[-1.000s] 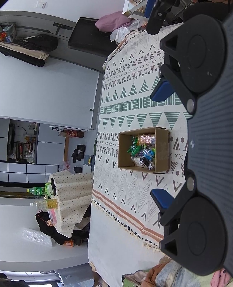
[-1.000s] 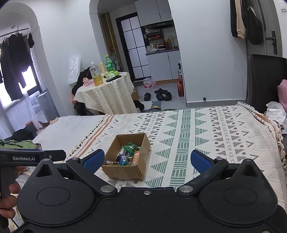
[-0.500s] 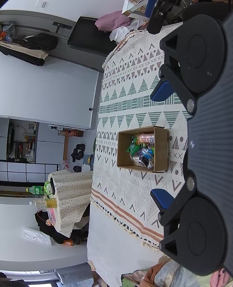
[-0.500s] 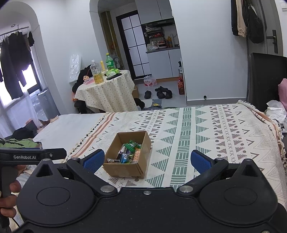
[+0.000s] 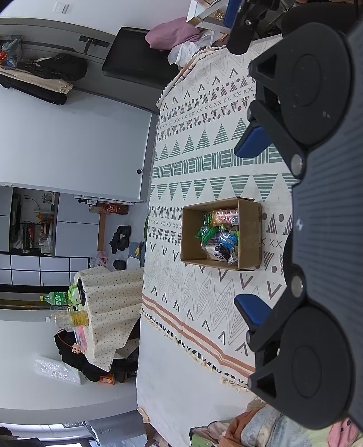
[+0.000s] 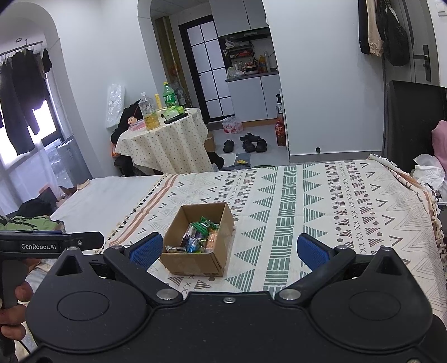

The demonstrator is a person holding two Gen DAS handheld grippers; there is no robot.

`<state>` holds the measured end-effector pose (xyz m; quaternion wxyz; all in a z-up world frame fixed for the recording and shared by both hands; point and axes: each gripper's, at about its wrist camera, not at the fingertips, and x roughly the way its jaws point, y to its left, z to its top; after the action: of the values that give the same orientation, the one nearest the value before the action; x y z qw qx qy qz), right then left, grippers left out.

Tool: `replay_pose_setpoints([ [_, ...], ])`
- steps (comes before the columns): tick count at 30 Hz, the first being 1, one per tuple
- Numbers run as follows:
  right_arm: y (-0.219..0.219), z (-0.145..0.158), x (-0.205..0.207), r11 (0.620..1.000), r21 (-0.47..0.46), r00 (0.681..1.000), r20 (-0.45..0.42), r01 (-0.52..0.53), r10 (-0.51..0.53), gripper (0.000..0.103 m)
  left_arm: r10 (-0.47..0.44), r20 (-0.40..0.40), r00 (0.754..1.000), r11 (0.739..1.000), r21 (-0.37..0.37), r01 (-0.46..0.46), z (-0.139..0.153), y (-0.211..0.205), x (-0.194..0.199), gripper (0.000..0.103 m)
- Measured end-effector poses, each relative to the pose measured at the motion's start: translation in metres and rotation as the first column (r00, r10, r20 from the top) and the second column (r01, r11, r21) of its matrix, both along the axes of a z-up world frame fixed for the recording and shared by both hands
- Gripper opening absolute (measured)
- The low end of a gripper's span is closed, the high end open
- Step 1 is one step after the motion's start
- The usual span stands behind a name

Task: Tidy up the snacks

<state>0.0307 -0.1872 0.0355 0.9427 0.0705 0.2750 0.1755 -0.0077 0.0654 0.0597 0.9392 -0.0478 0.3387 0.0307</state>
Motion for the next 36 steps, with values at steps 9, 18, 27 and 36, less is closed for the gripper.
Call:
replay_pose_setpoints([
  [9, 0.0004, -0.0032, -0.0019, 1.0, -0.002, 1.0, -0.013, -0.004, 0.004, 0.103, -0.002, -0.003, 1.0, 1.0, 0.001, 0.002, -0.002, -0.0007, 0.0017, 0.103],
  [18, 0.0007, -0.0038, -0.0013, 1.0, -0.004, 1.0, -0.017, -0.002, 0.002, 0.103, 0.0, -0.009, 1.0, 1.0, -0.001, 0.0, -0.0059, -0.0007, 0.0015, 0.103],
  [27, 0.0019, -0.0071, -0.0018, 1.0, -0.003, 1.0, -0.025, -0.003, 0.003, 0.103, 0.001, -0.013, 1.0, 1.0, -0.002, -0.001, -0.0073, -0.0011, 0.003, 0.103],
  [36, 0.0038, -0.0075, -0.0004, 1.0, -0.012, 0.999, -0.034, -0.004, 0.004, 0.103, -0.008, -0.007, 1.0, 1.0, 0.006, 0.008, -0.0076, -0.003, 0.0023, 0.103],
])
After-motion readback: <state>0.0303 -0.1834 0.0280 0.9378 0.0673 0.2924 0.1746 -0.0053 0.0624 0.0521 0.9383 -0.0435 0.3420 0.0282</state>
